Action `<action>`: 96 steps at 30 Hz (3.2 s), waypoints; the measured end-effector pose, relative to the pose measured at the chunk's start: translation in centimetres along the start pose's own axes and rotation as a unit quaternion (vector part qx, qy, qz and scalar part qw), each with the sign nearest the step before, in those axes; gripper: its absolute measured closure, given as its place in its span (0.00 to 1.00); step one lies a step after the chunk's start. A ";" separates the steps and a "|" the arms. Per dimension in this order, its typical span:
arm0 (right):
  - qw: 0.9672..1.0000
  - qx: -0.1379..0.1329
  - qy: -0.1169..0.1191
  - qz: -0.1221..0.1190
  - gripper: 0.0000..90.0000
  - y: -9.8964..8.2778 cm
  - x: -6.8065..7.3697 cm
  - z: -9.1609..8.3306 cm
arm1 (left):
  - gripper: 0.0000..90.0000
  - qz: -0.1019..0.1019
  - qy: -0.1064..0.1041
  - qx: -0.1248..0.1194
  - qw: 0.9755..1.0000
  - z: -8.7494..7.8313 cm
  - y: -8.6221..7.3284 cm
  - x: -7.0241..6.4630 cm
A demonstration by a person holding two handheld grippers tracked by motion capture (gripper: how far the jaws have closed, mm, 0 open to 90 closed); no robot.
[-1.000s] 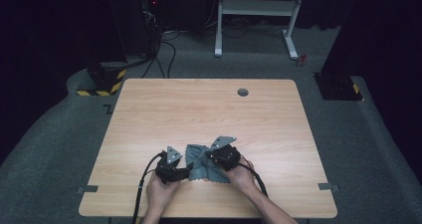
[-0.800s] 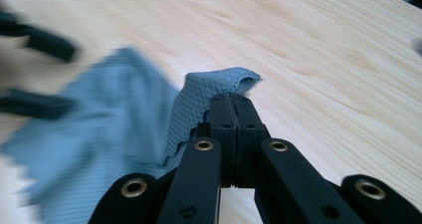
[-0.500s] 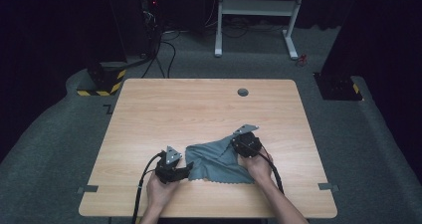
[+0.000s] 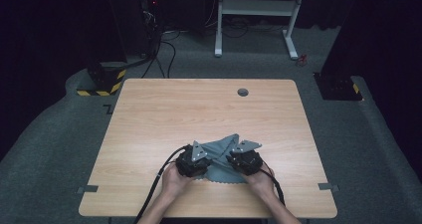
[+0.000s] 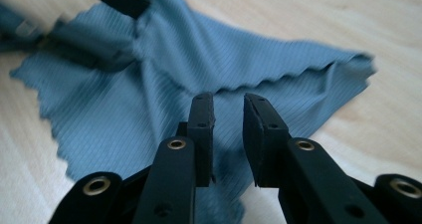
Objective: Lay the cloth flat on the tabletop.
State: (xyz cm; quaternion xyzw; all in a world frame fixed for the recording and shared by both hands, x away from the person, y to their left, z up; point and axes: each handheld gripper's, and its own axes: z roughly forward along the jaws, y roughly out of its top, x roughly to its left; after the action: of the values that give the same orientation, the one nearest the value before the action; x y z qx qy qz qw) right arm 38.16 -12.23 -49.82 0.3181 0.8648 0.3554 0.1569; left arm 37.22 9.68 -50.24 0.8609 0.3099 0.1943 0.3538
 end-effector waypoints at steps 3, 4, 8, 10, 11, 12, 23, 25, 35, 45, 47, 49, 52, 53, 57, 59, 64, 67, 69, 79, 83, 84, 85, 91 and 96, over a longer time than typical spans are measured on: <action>1.000 0.004 0.008 0.008 0.83 -0.7 0.0 0.3 | 0.92 -0.004 -0.011 0.019 1.000 0.5 0.3 0.4; 1.000 0.005 0.010 0.008 0.82 -0.9 0.0 0.4 | 0.92 -0.004 -0.015 0.018 1.000 0.5 0.4 0.5; 1.000 0.005 0.014 0.004 0.82 -1.4 0.3 0.5 | 0.99 -0.018 -0.032 0.019 0.999 0.5 0.9 1.0; 1.000 0.003 0.014 0.005 0.81 -1.4 0.3 0.5 | 0.99 -0.033 -0.034 0.016 0.999 0.3 1.1 1.5; 1.000 0.003 0.014 0.003 0.81 -1.5 0.3 0.6 | 0.99 -0.037 -0.032 0.015 0.999 0.2 1.2 1.9; 1.000 0.004 0.016 0.003 0.81 -1.6 0.3 0.6 | 0.99 -0.044 -0.029 0.013 0.999 0.0 1.4 2.3; 1.000 0.002 0.015 0.007 0.81 -1.6 0.3 1.1 | 1.00 -0.104 0.103 0.059 0.988 2.4 3.3 10.6; 1.000 0.000 0.016 0.006 0.81 -1.6 0.2 1.1 | 0.99 -0.106 0.109 0.067 0.986 2.9 3.2 11.1; 0.997 -0.038 -0.007 0.064 0.78 -1.0 -2.5 -0.6 | 0.54 -0.100 0.102 0.033 0.989 1.1 1.5 8.5; 0.988 -0.013 -0.040 0.149 0.69 0.3 -6.6 1.6 | 0.49 -0.136 0.085 0.018 0.987 -1.1 -3.7 5.7; 0.987 -0.007 -0.039 0.157 0.69 0.4 -6.8 2.3 | 0.48 -0.133 0.088 0.019 0.987 -1.1 -3.8 5.6; 0.987 0.004 -0.043 0.154 0.72 0.7 -6.7 3.1 | 0.47 -0.113 0.103 0.021 0.988 -0.9 -4.1 5.2; 0.989 0.024 -0.044 0.140 0.91 1.1 -6.4 3.8 | 0.46 -0.121 0.106 -0.005 0.987 -0.8 -4.8 5.1; 0.990 0.031 -0.041 0.134 0.96 1.3 -6.3 3.9 | 0.45 -0.130 0.100 -0.006 0.987 -0.9 -4.9 5.3; 0.991 0.039 -0.042 0.120 0.99 1.9 -5.9 3.9 | 0.42 -0.152 0.087 -0.006 0.984 -0.8 -5.0 5.7; 0.992 0.020 -0.044 0.112 0.99 2.9 -5.7 3.0 | 0.42 -0.153 0.087 -0.006 0.984 -0.8 -5.0 5.7; 0.997 -0.006 -0.039 0.070 0.99 5.3 -3.8 1.4 | 0.42 -0.154 0.087 -0.007 0.984 -0.8 -5.0 5.7; 1.000 -0.009 -0.009 0.018 0.99 6.9 -0.9 1.8 | 0.42 -0.153 0.087 -0.007 0.984 -0.8 -5.0 5.7; 1.000 0.001 0.014 0.002 0.99 7.1 0.4 3.0 | 0.42 -0.153 0.087 -0.007 0.984 -0.8 -5.0 5.7; 0.999 -0.014 0.038 0.036 0.86 6.6 -0.2 2.8 | 0.42 -0.153 0.088 -0.007 0.984 -0.8 -5.0 5.6; 0.999 0.009 0.012 0.043 0.84 5.4 -1.6 2.8 | 0.42 -0.153 0.088 -0.007 0.984 -0.8 -5.0 5.6; 0.999 0.015 0.012 0.050 0.84 5.1 -1.9 3.0 | 0.42 -0.154 0.088 -0.007 0.984 -0.8 -5.0 5.6; 0.998 0.017 0.011 0.051 0.84 4.7 -2.1 3.4 | 0.42 -0.153 0.088 -0.007 0.984 -0.8 -5.0 5.6; 0.999 0.027 0.022 0.027 0.84 4.8 -0.9 4.9 | 0.42 -0.154 0.088 -0.007 0.984 -0.8 -5.0 5.6; 0.999 0.026 0.028 0.027 0.82 5.7 -0.6 6.4 | 0.42 -0.154 0.088 -0.007 0.984 -0.8 -5.0 5.6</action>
State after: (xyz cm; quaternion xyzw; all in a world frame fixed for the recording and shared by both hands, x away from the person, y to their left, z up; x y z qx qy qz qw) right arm 44.30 -6.21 -50.17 0.3348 0.8691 0.3456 0.1147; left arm 38.90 16.64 -52.67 0.7800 0.4675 0.2147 0.3564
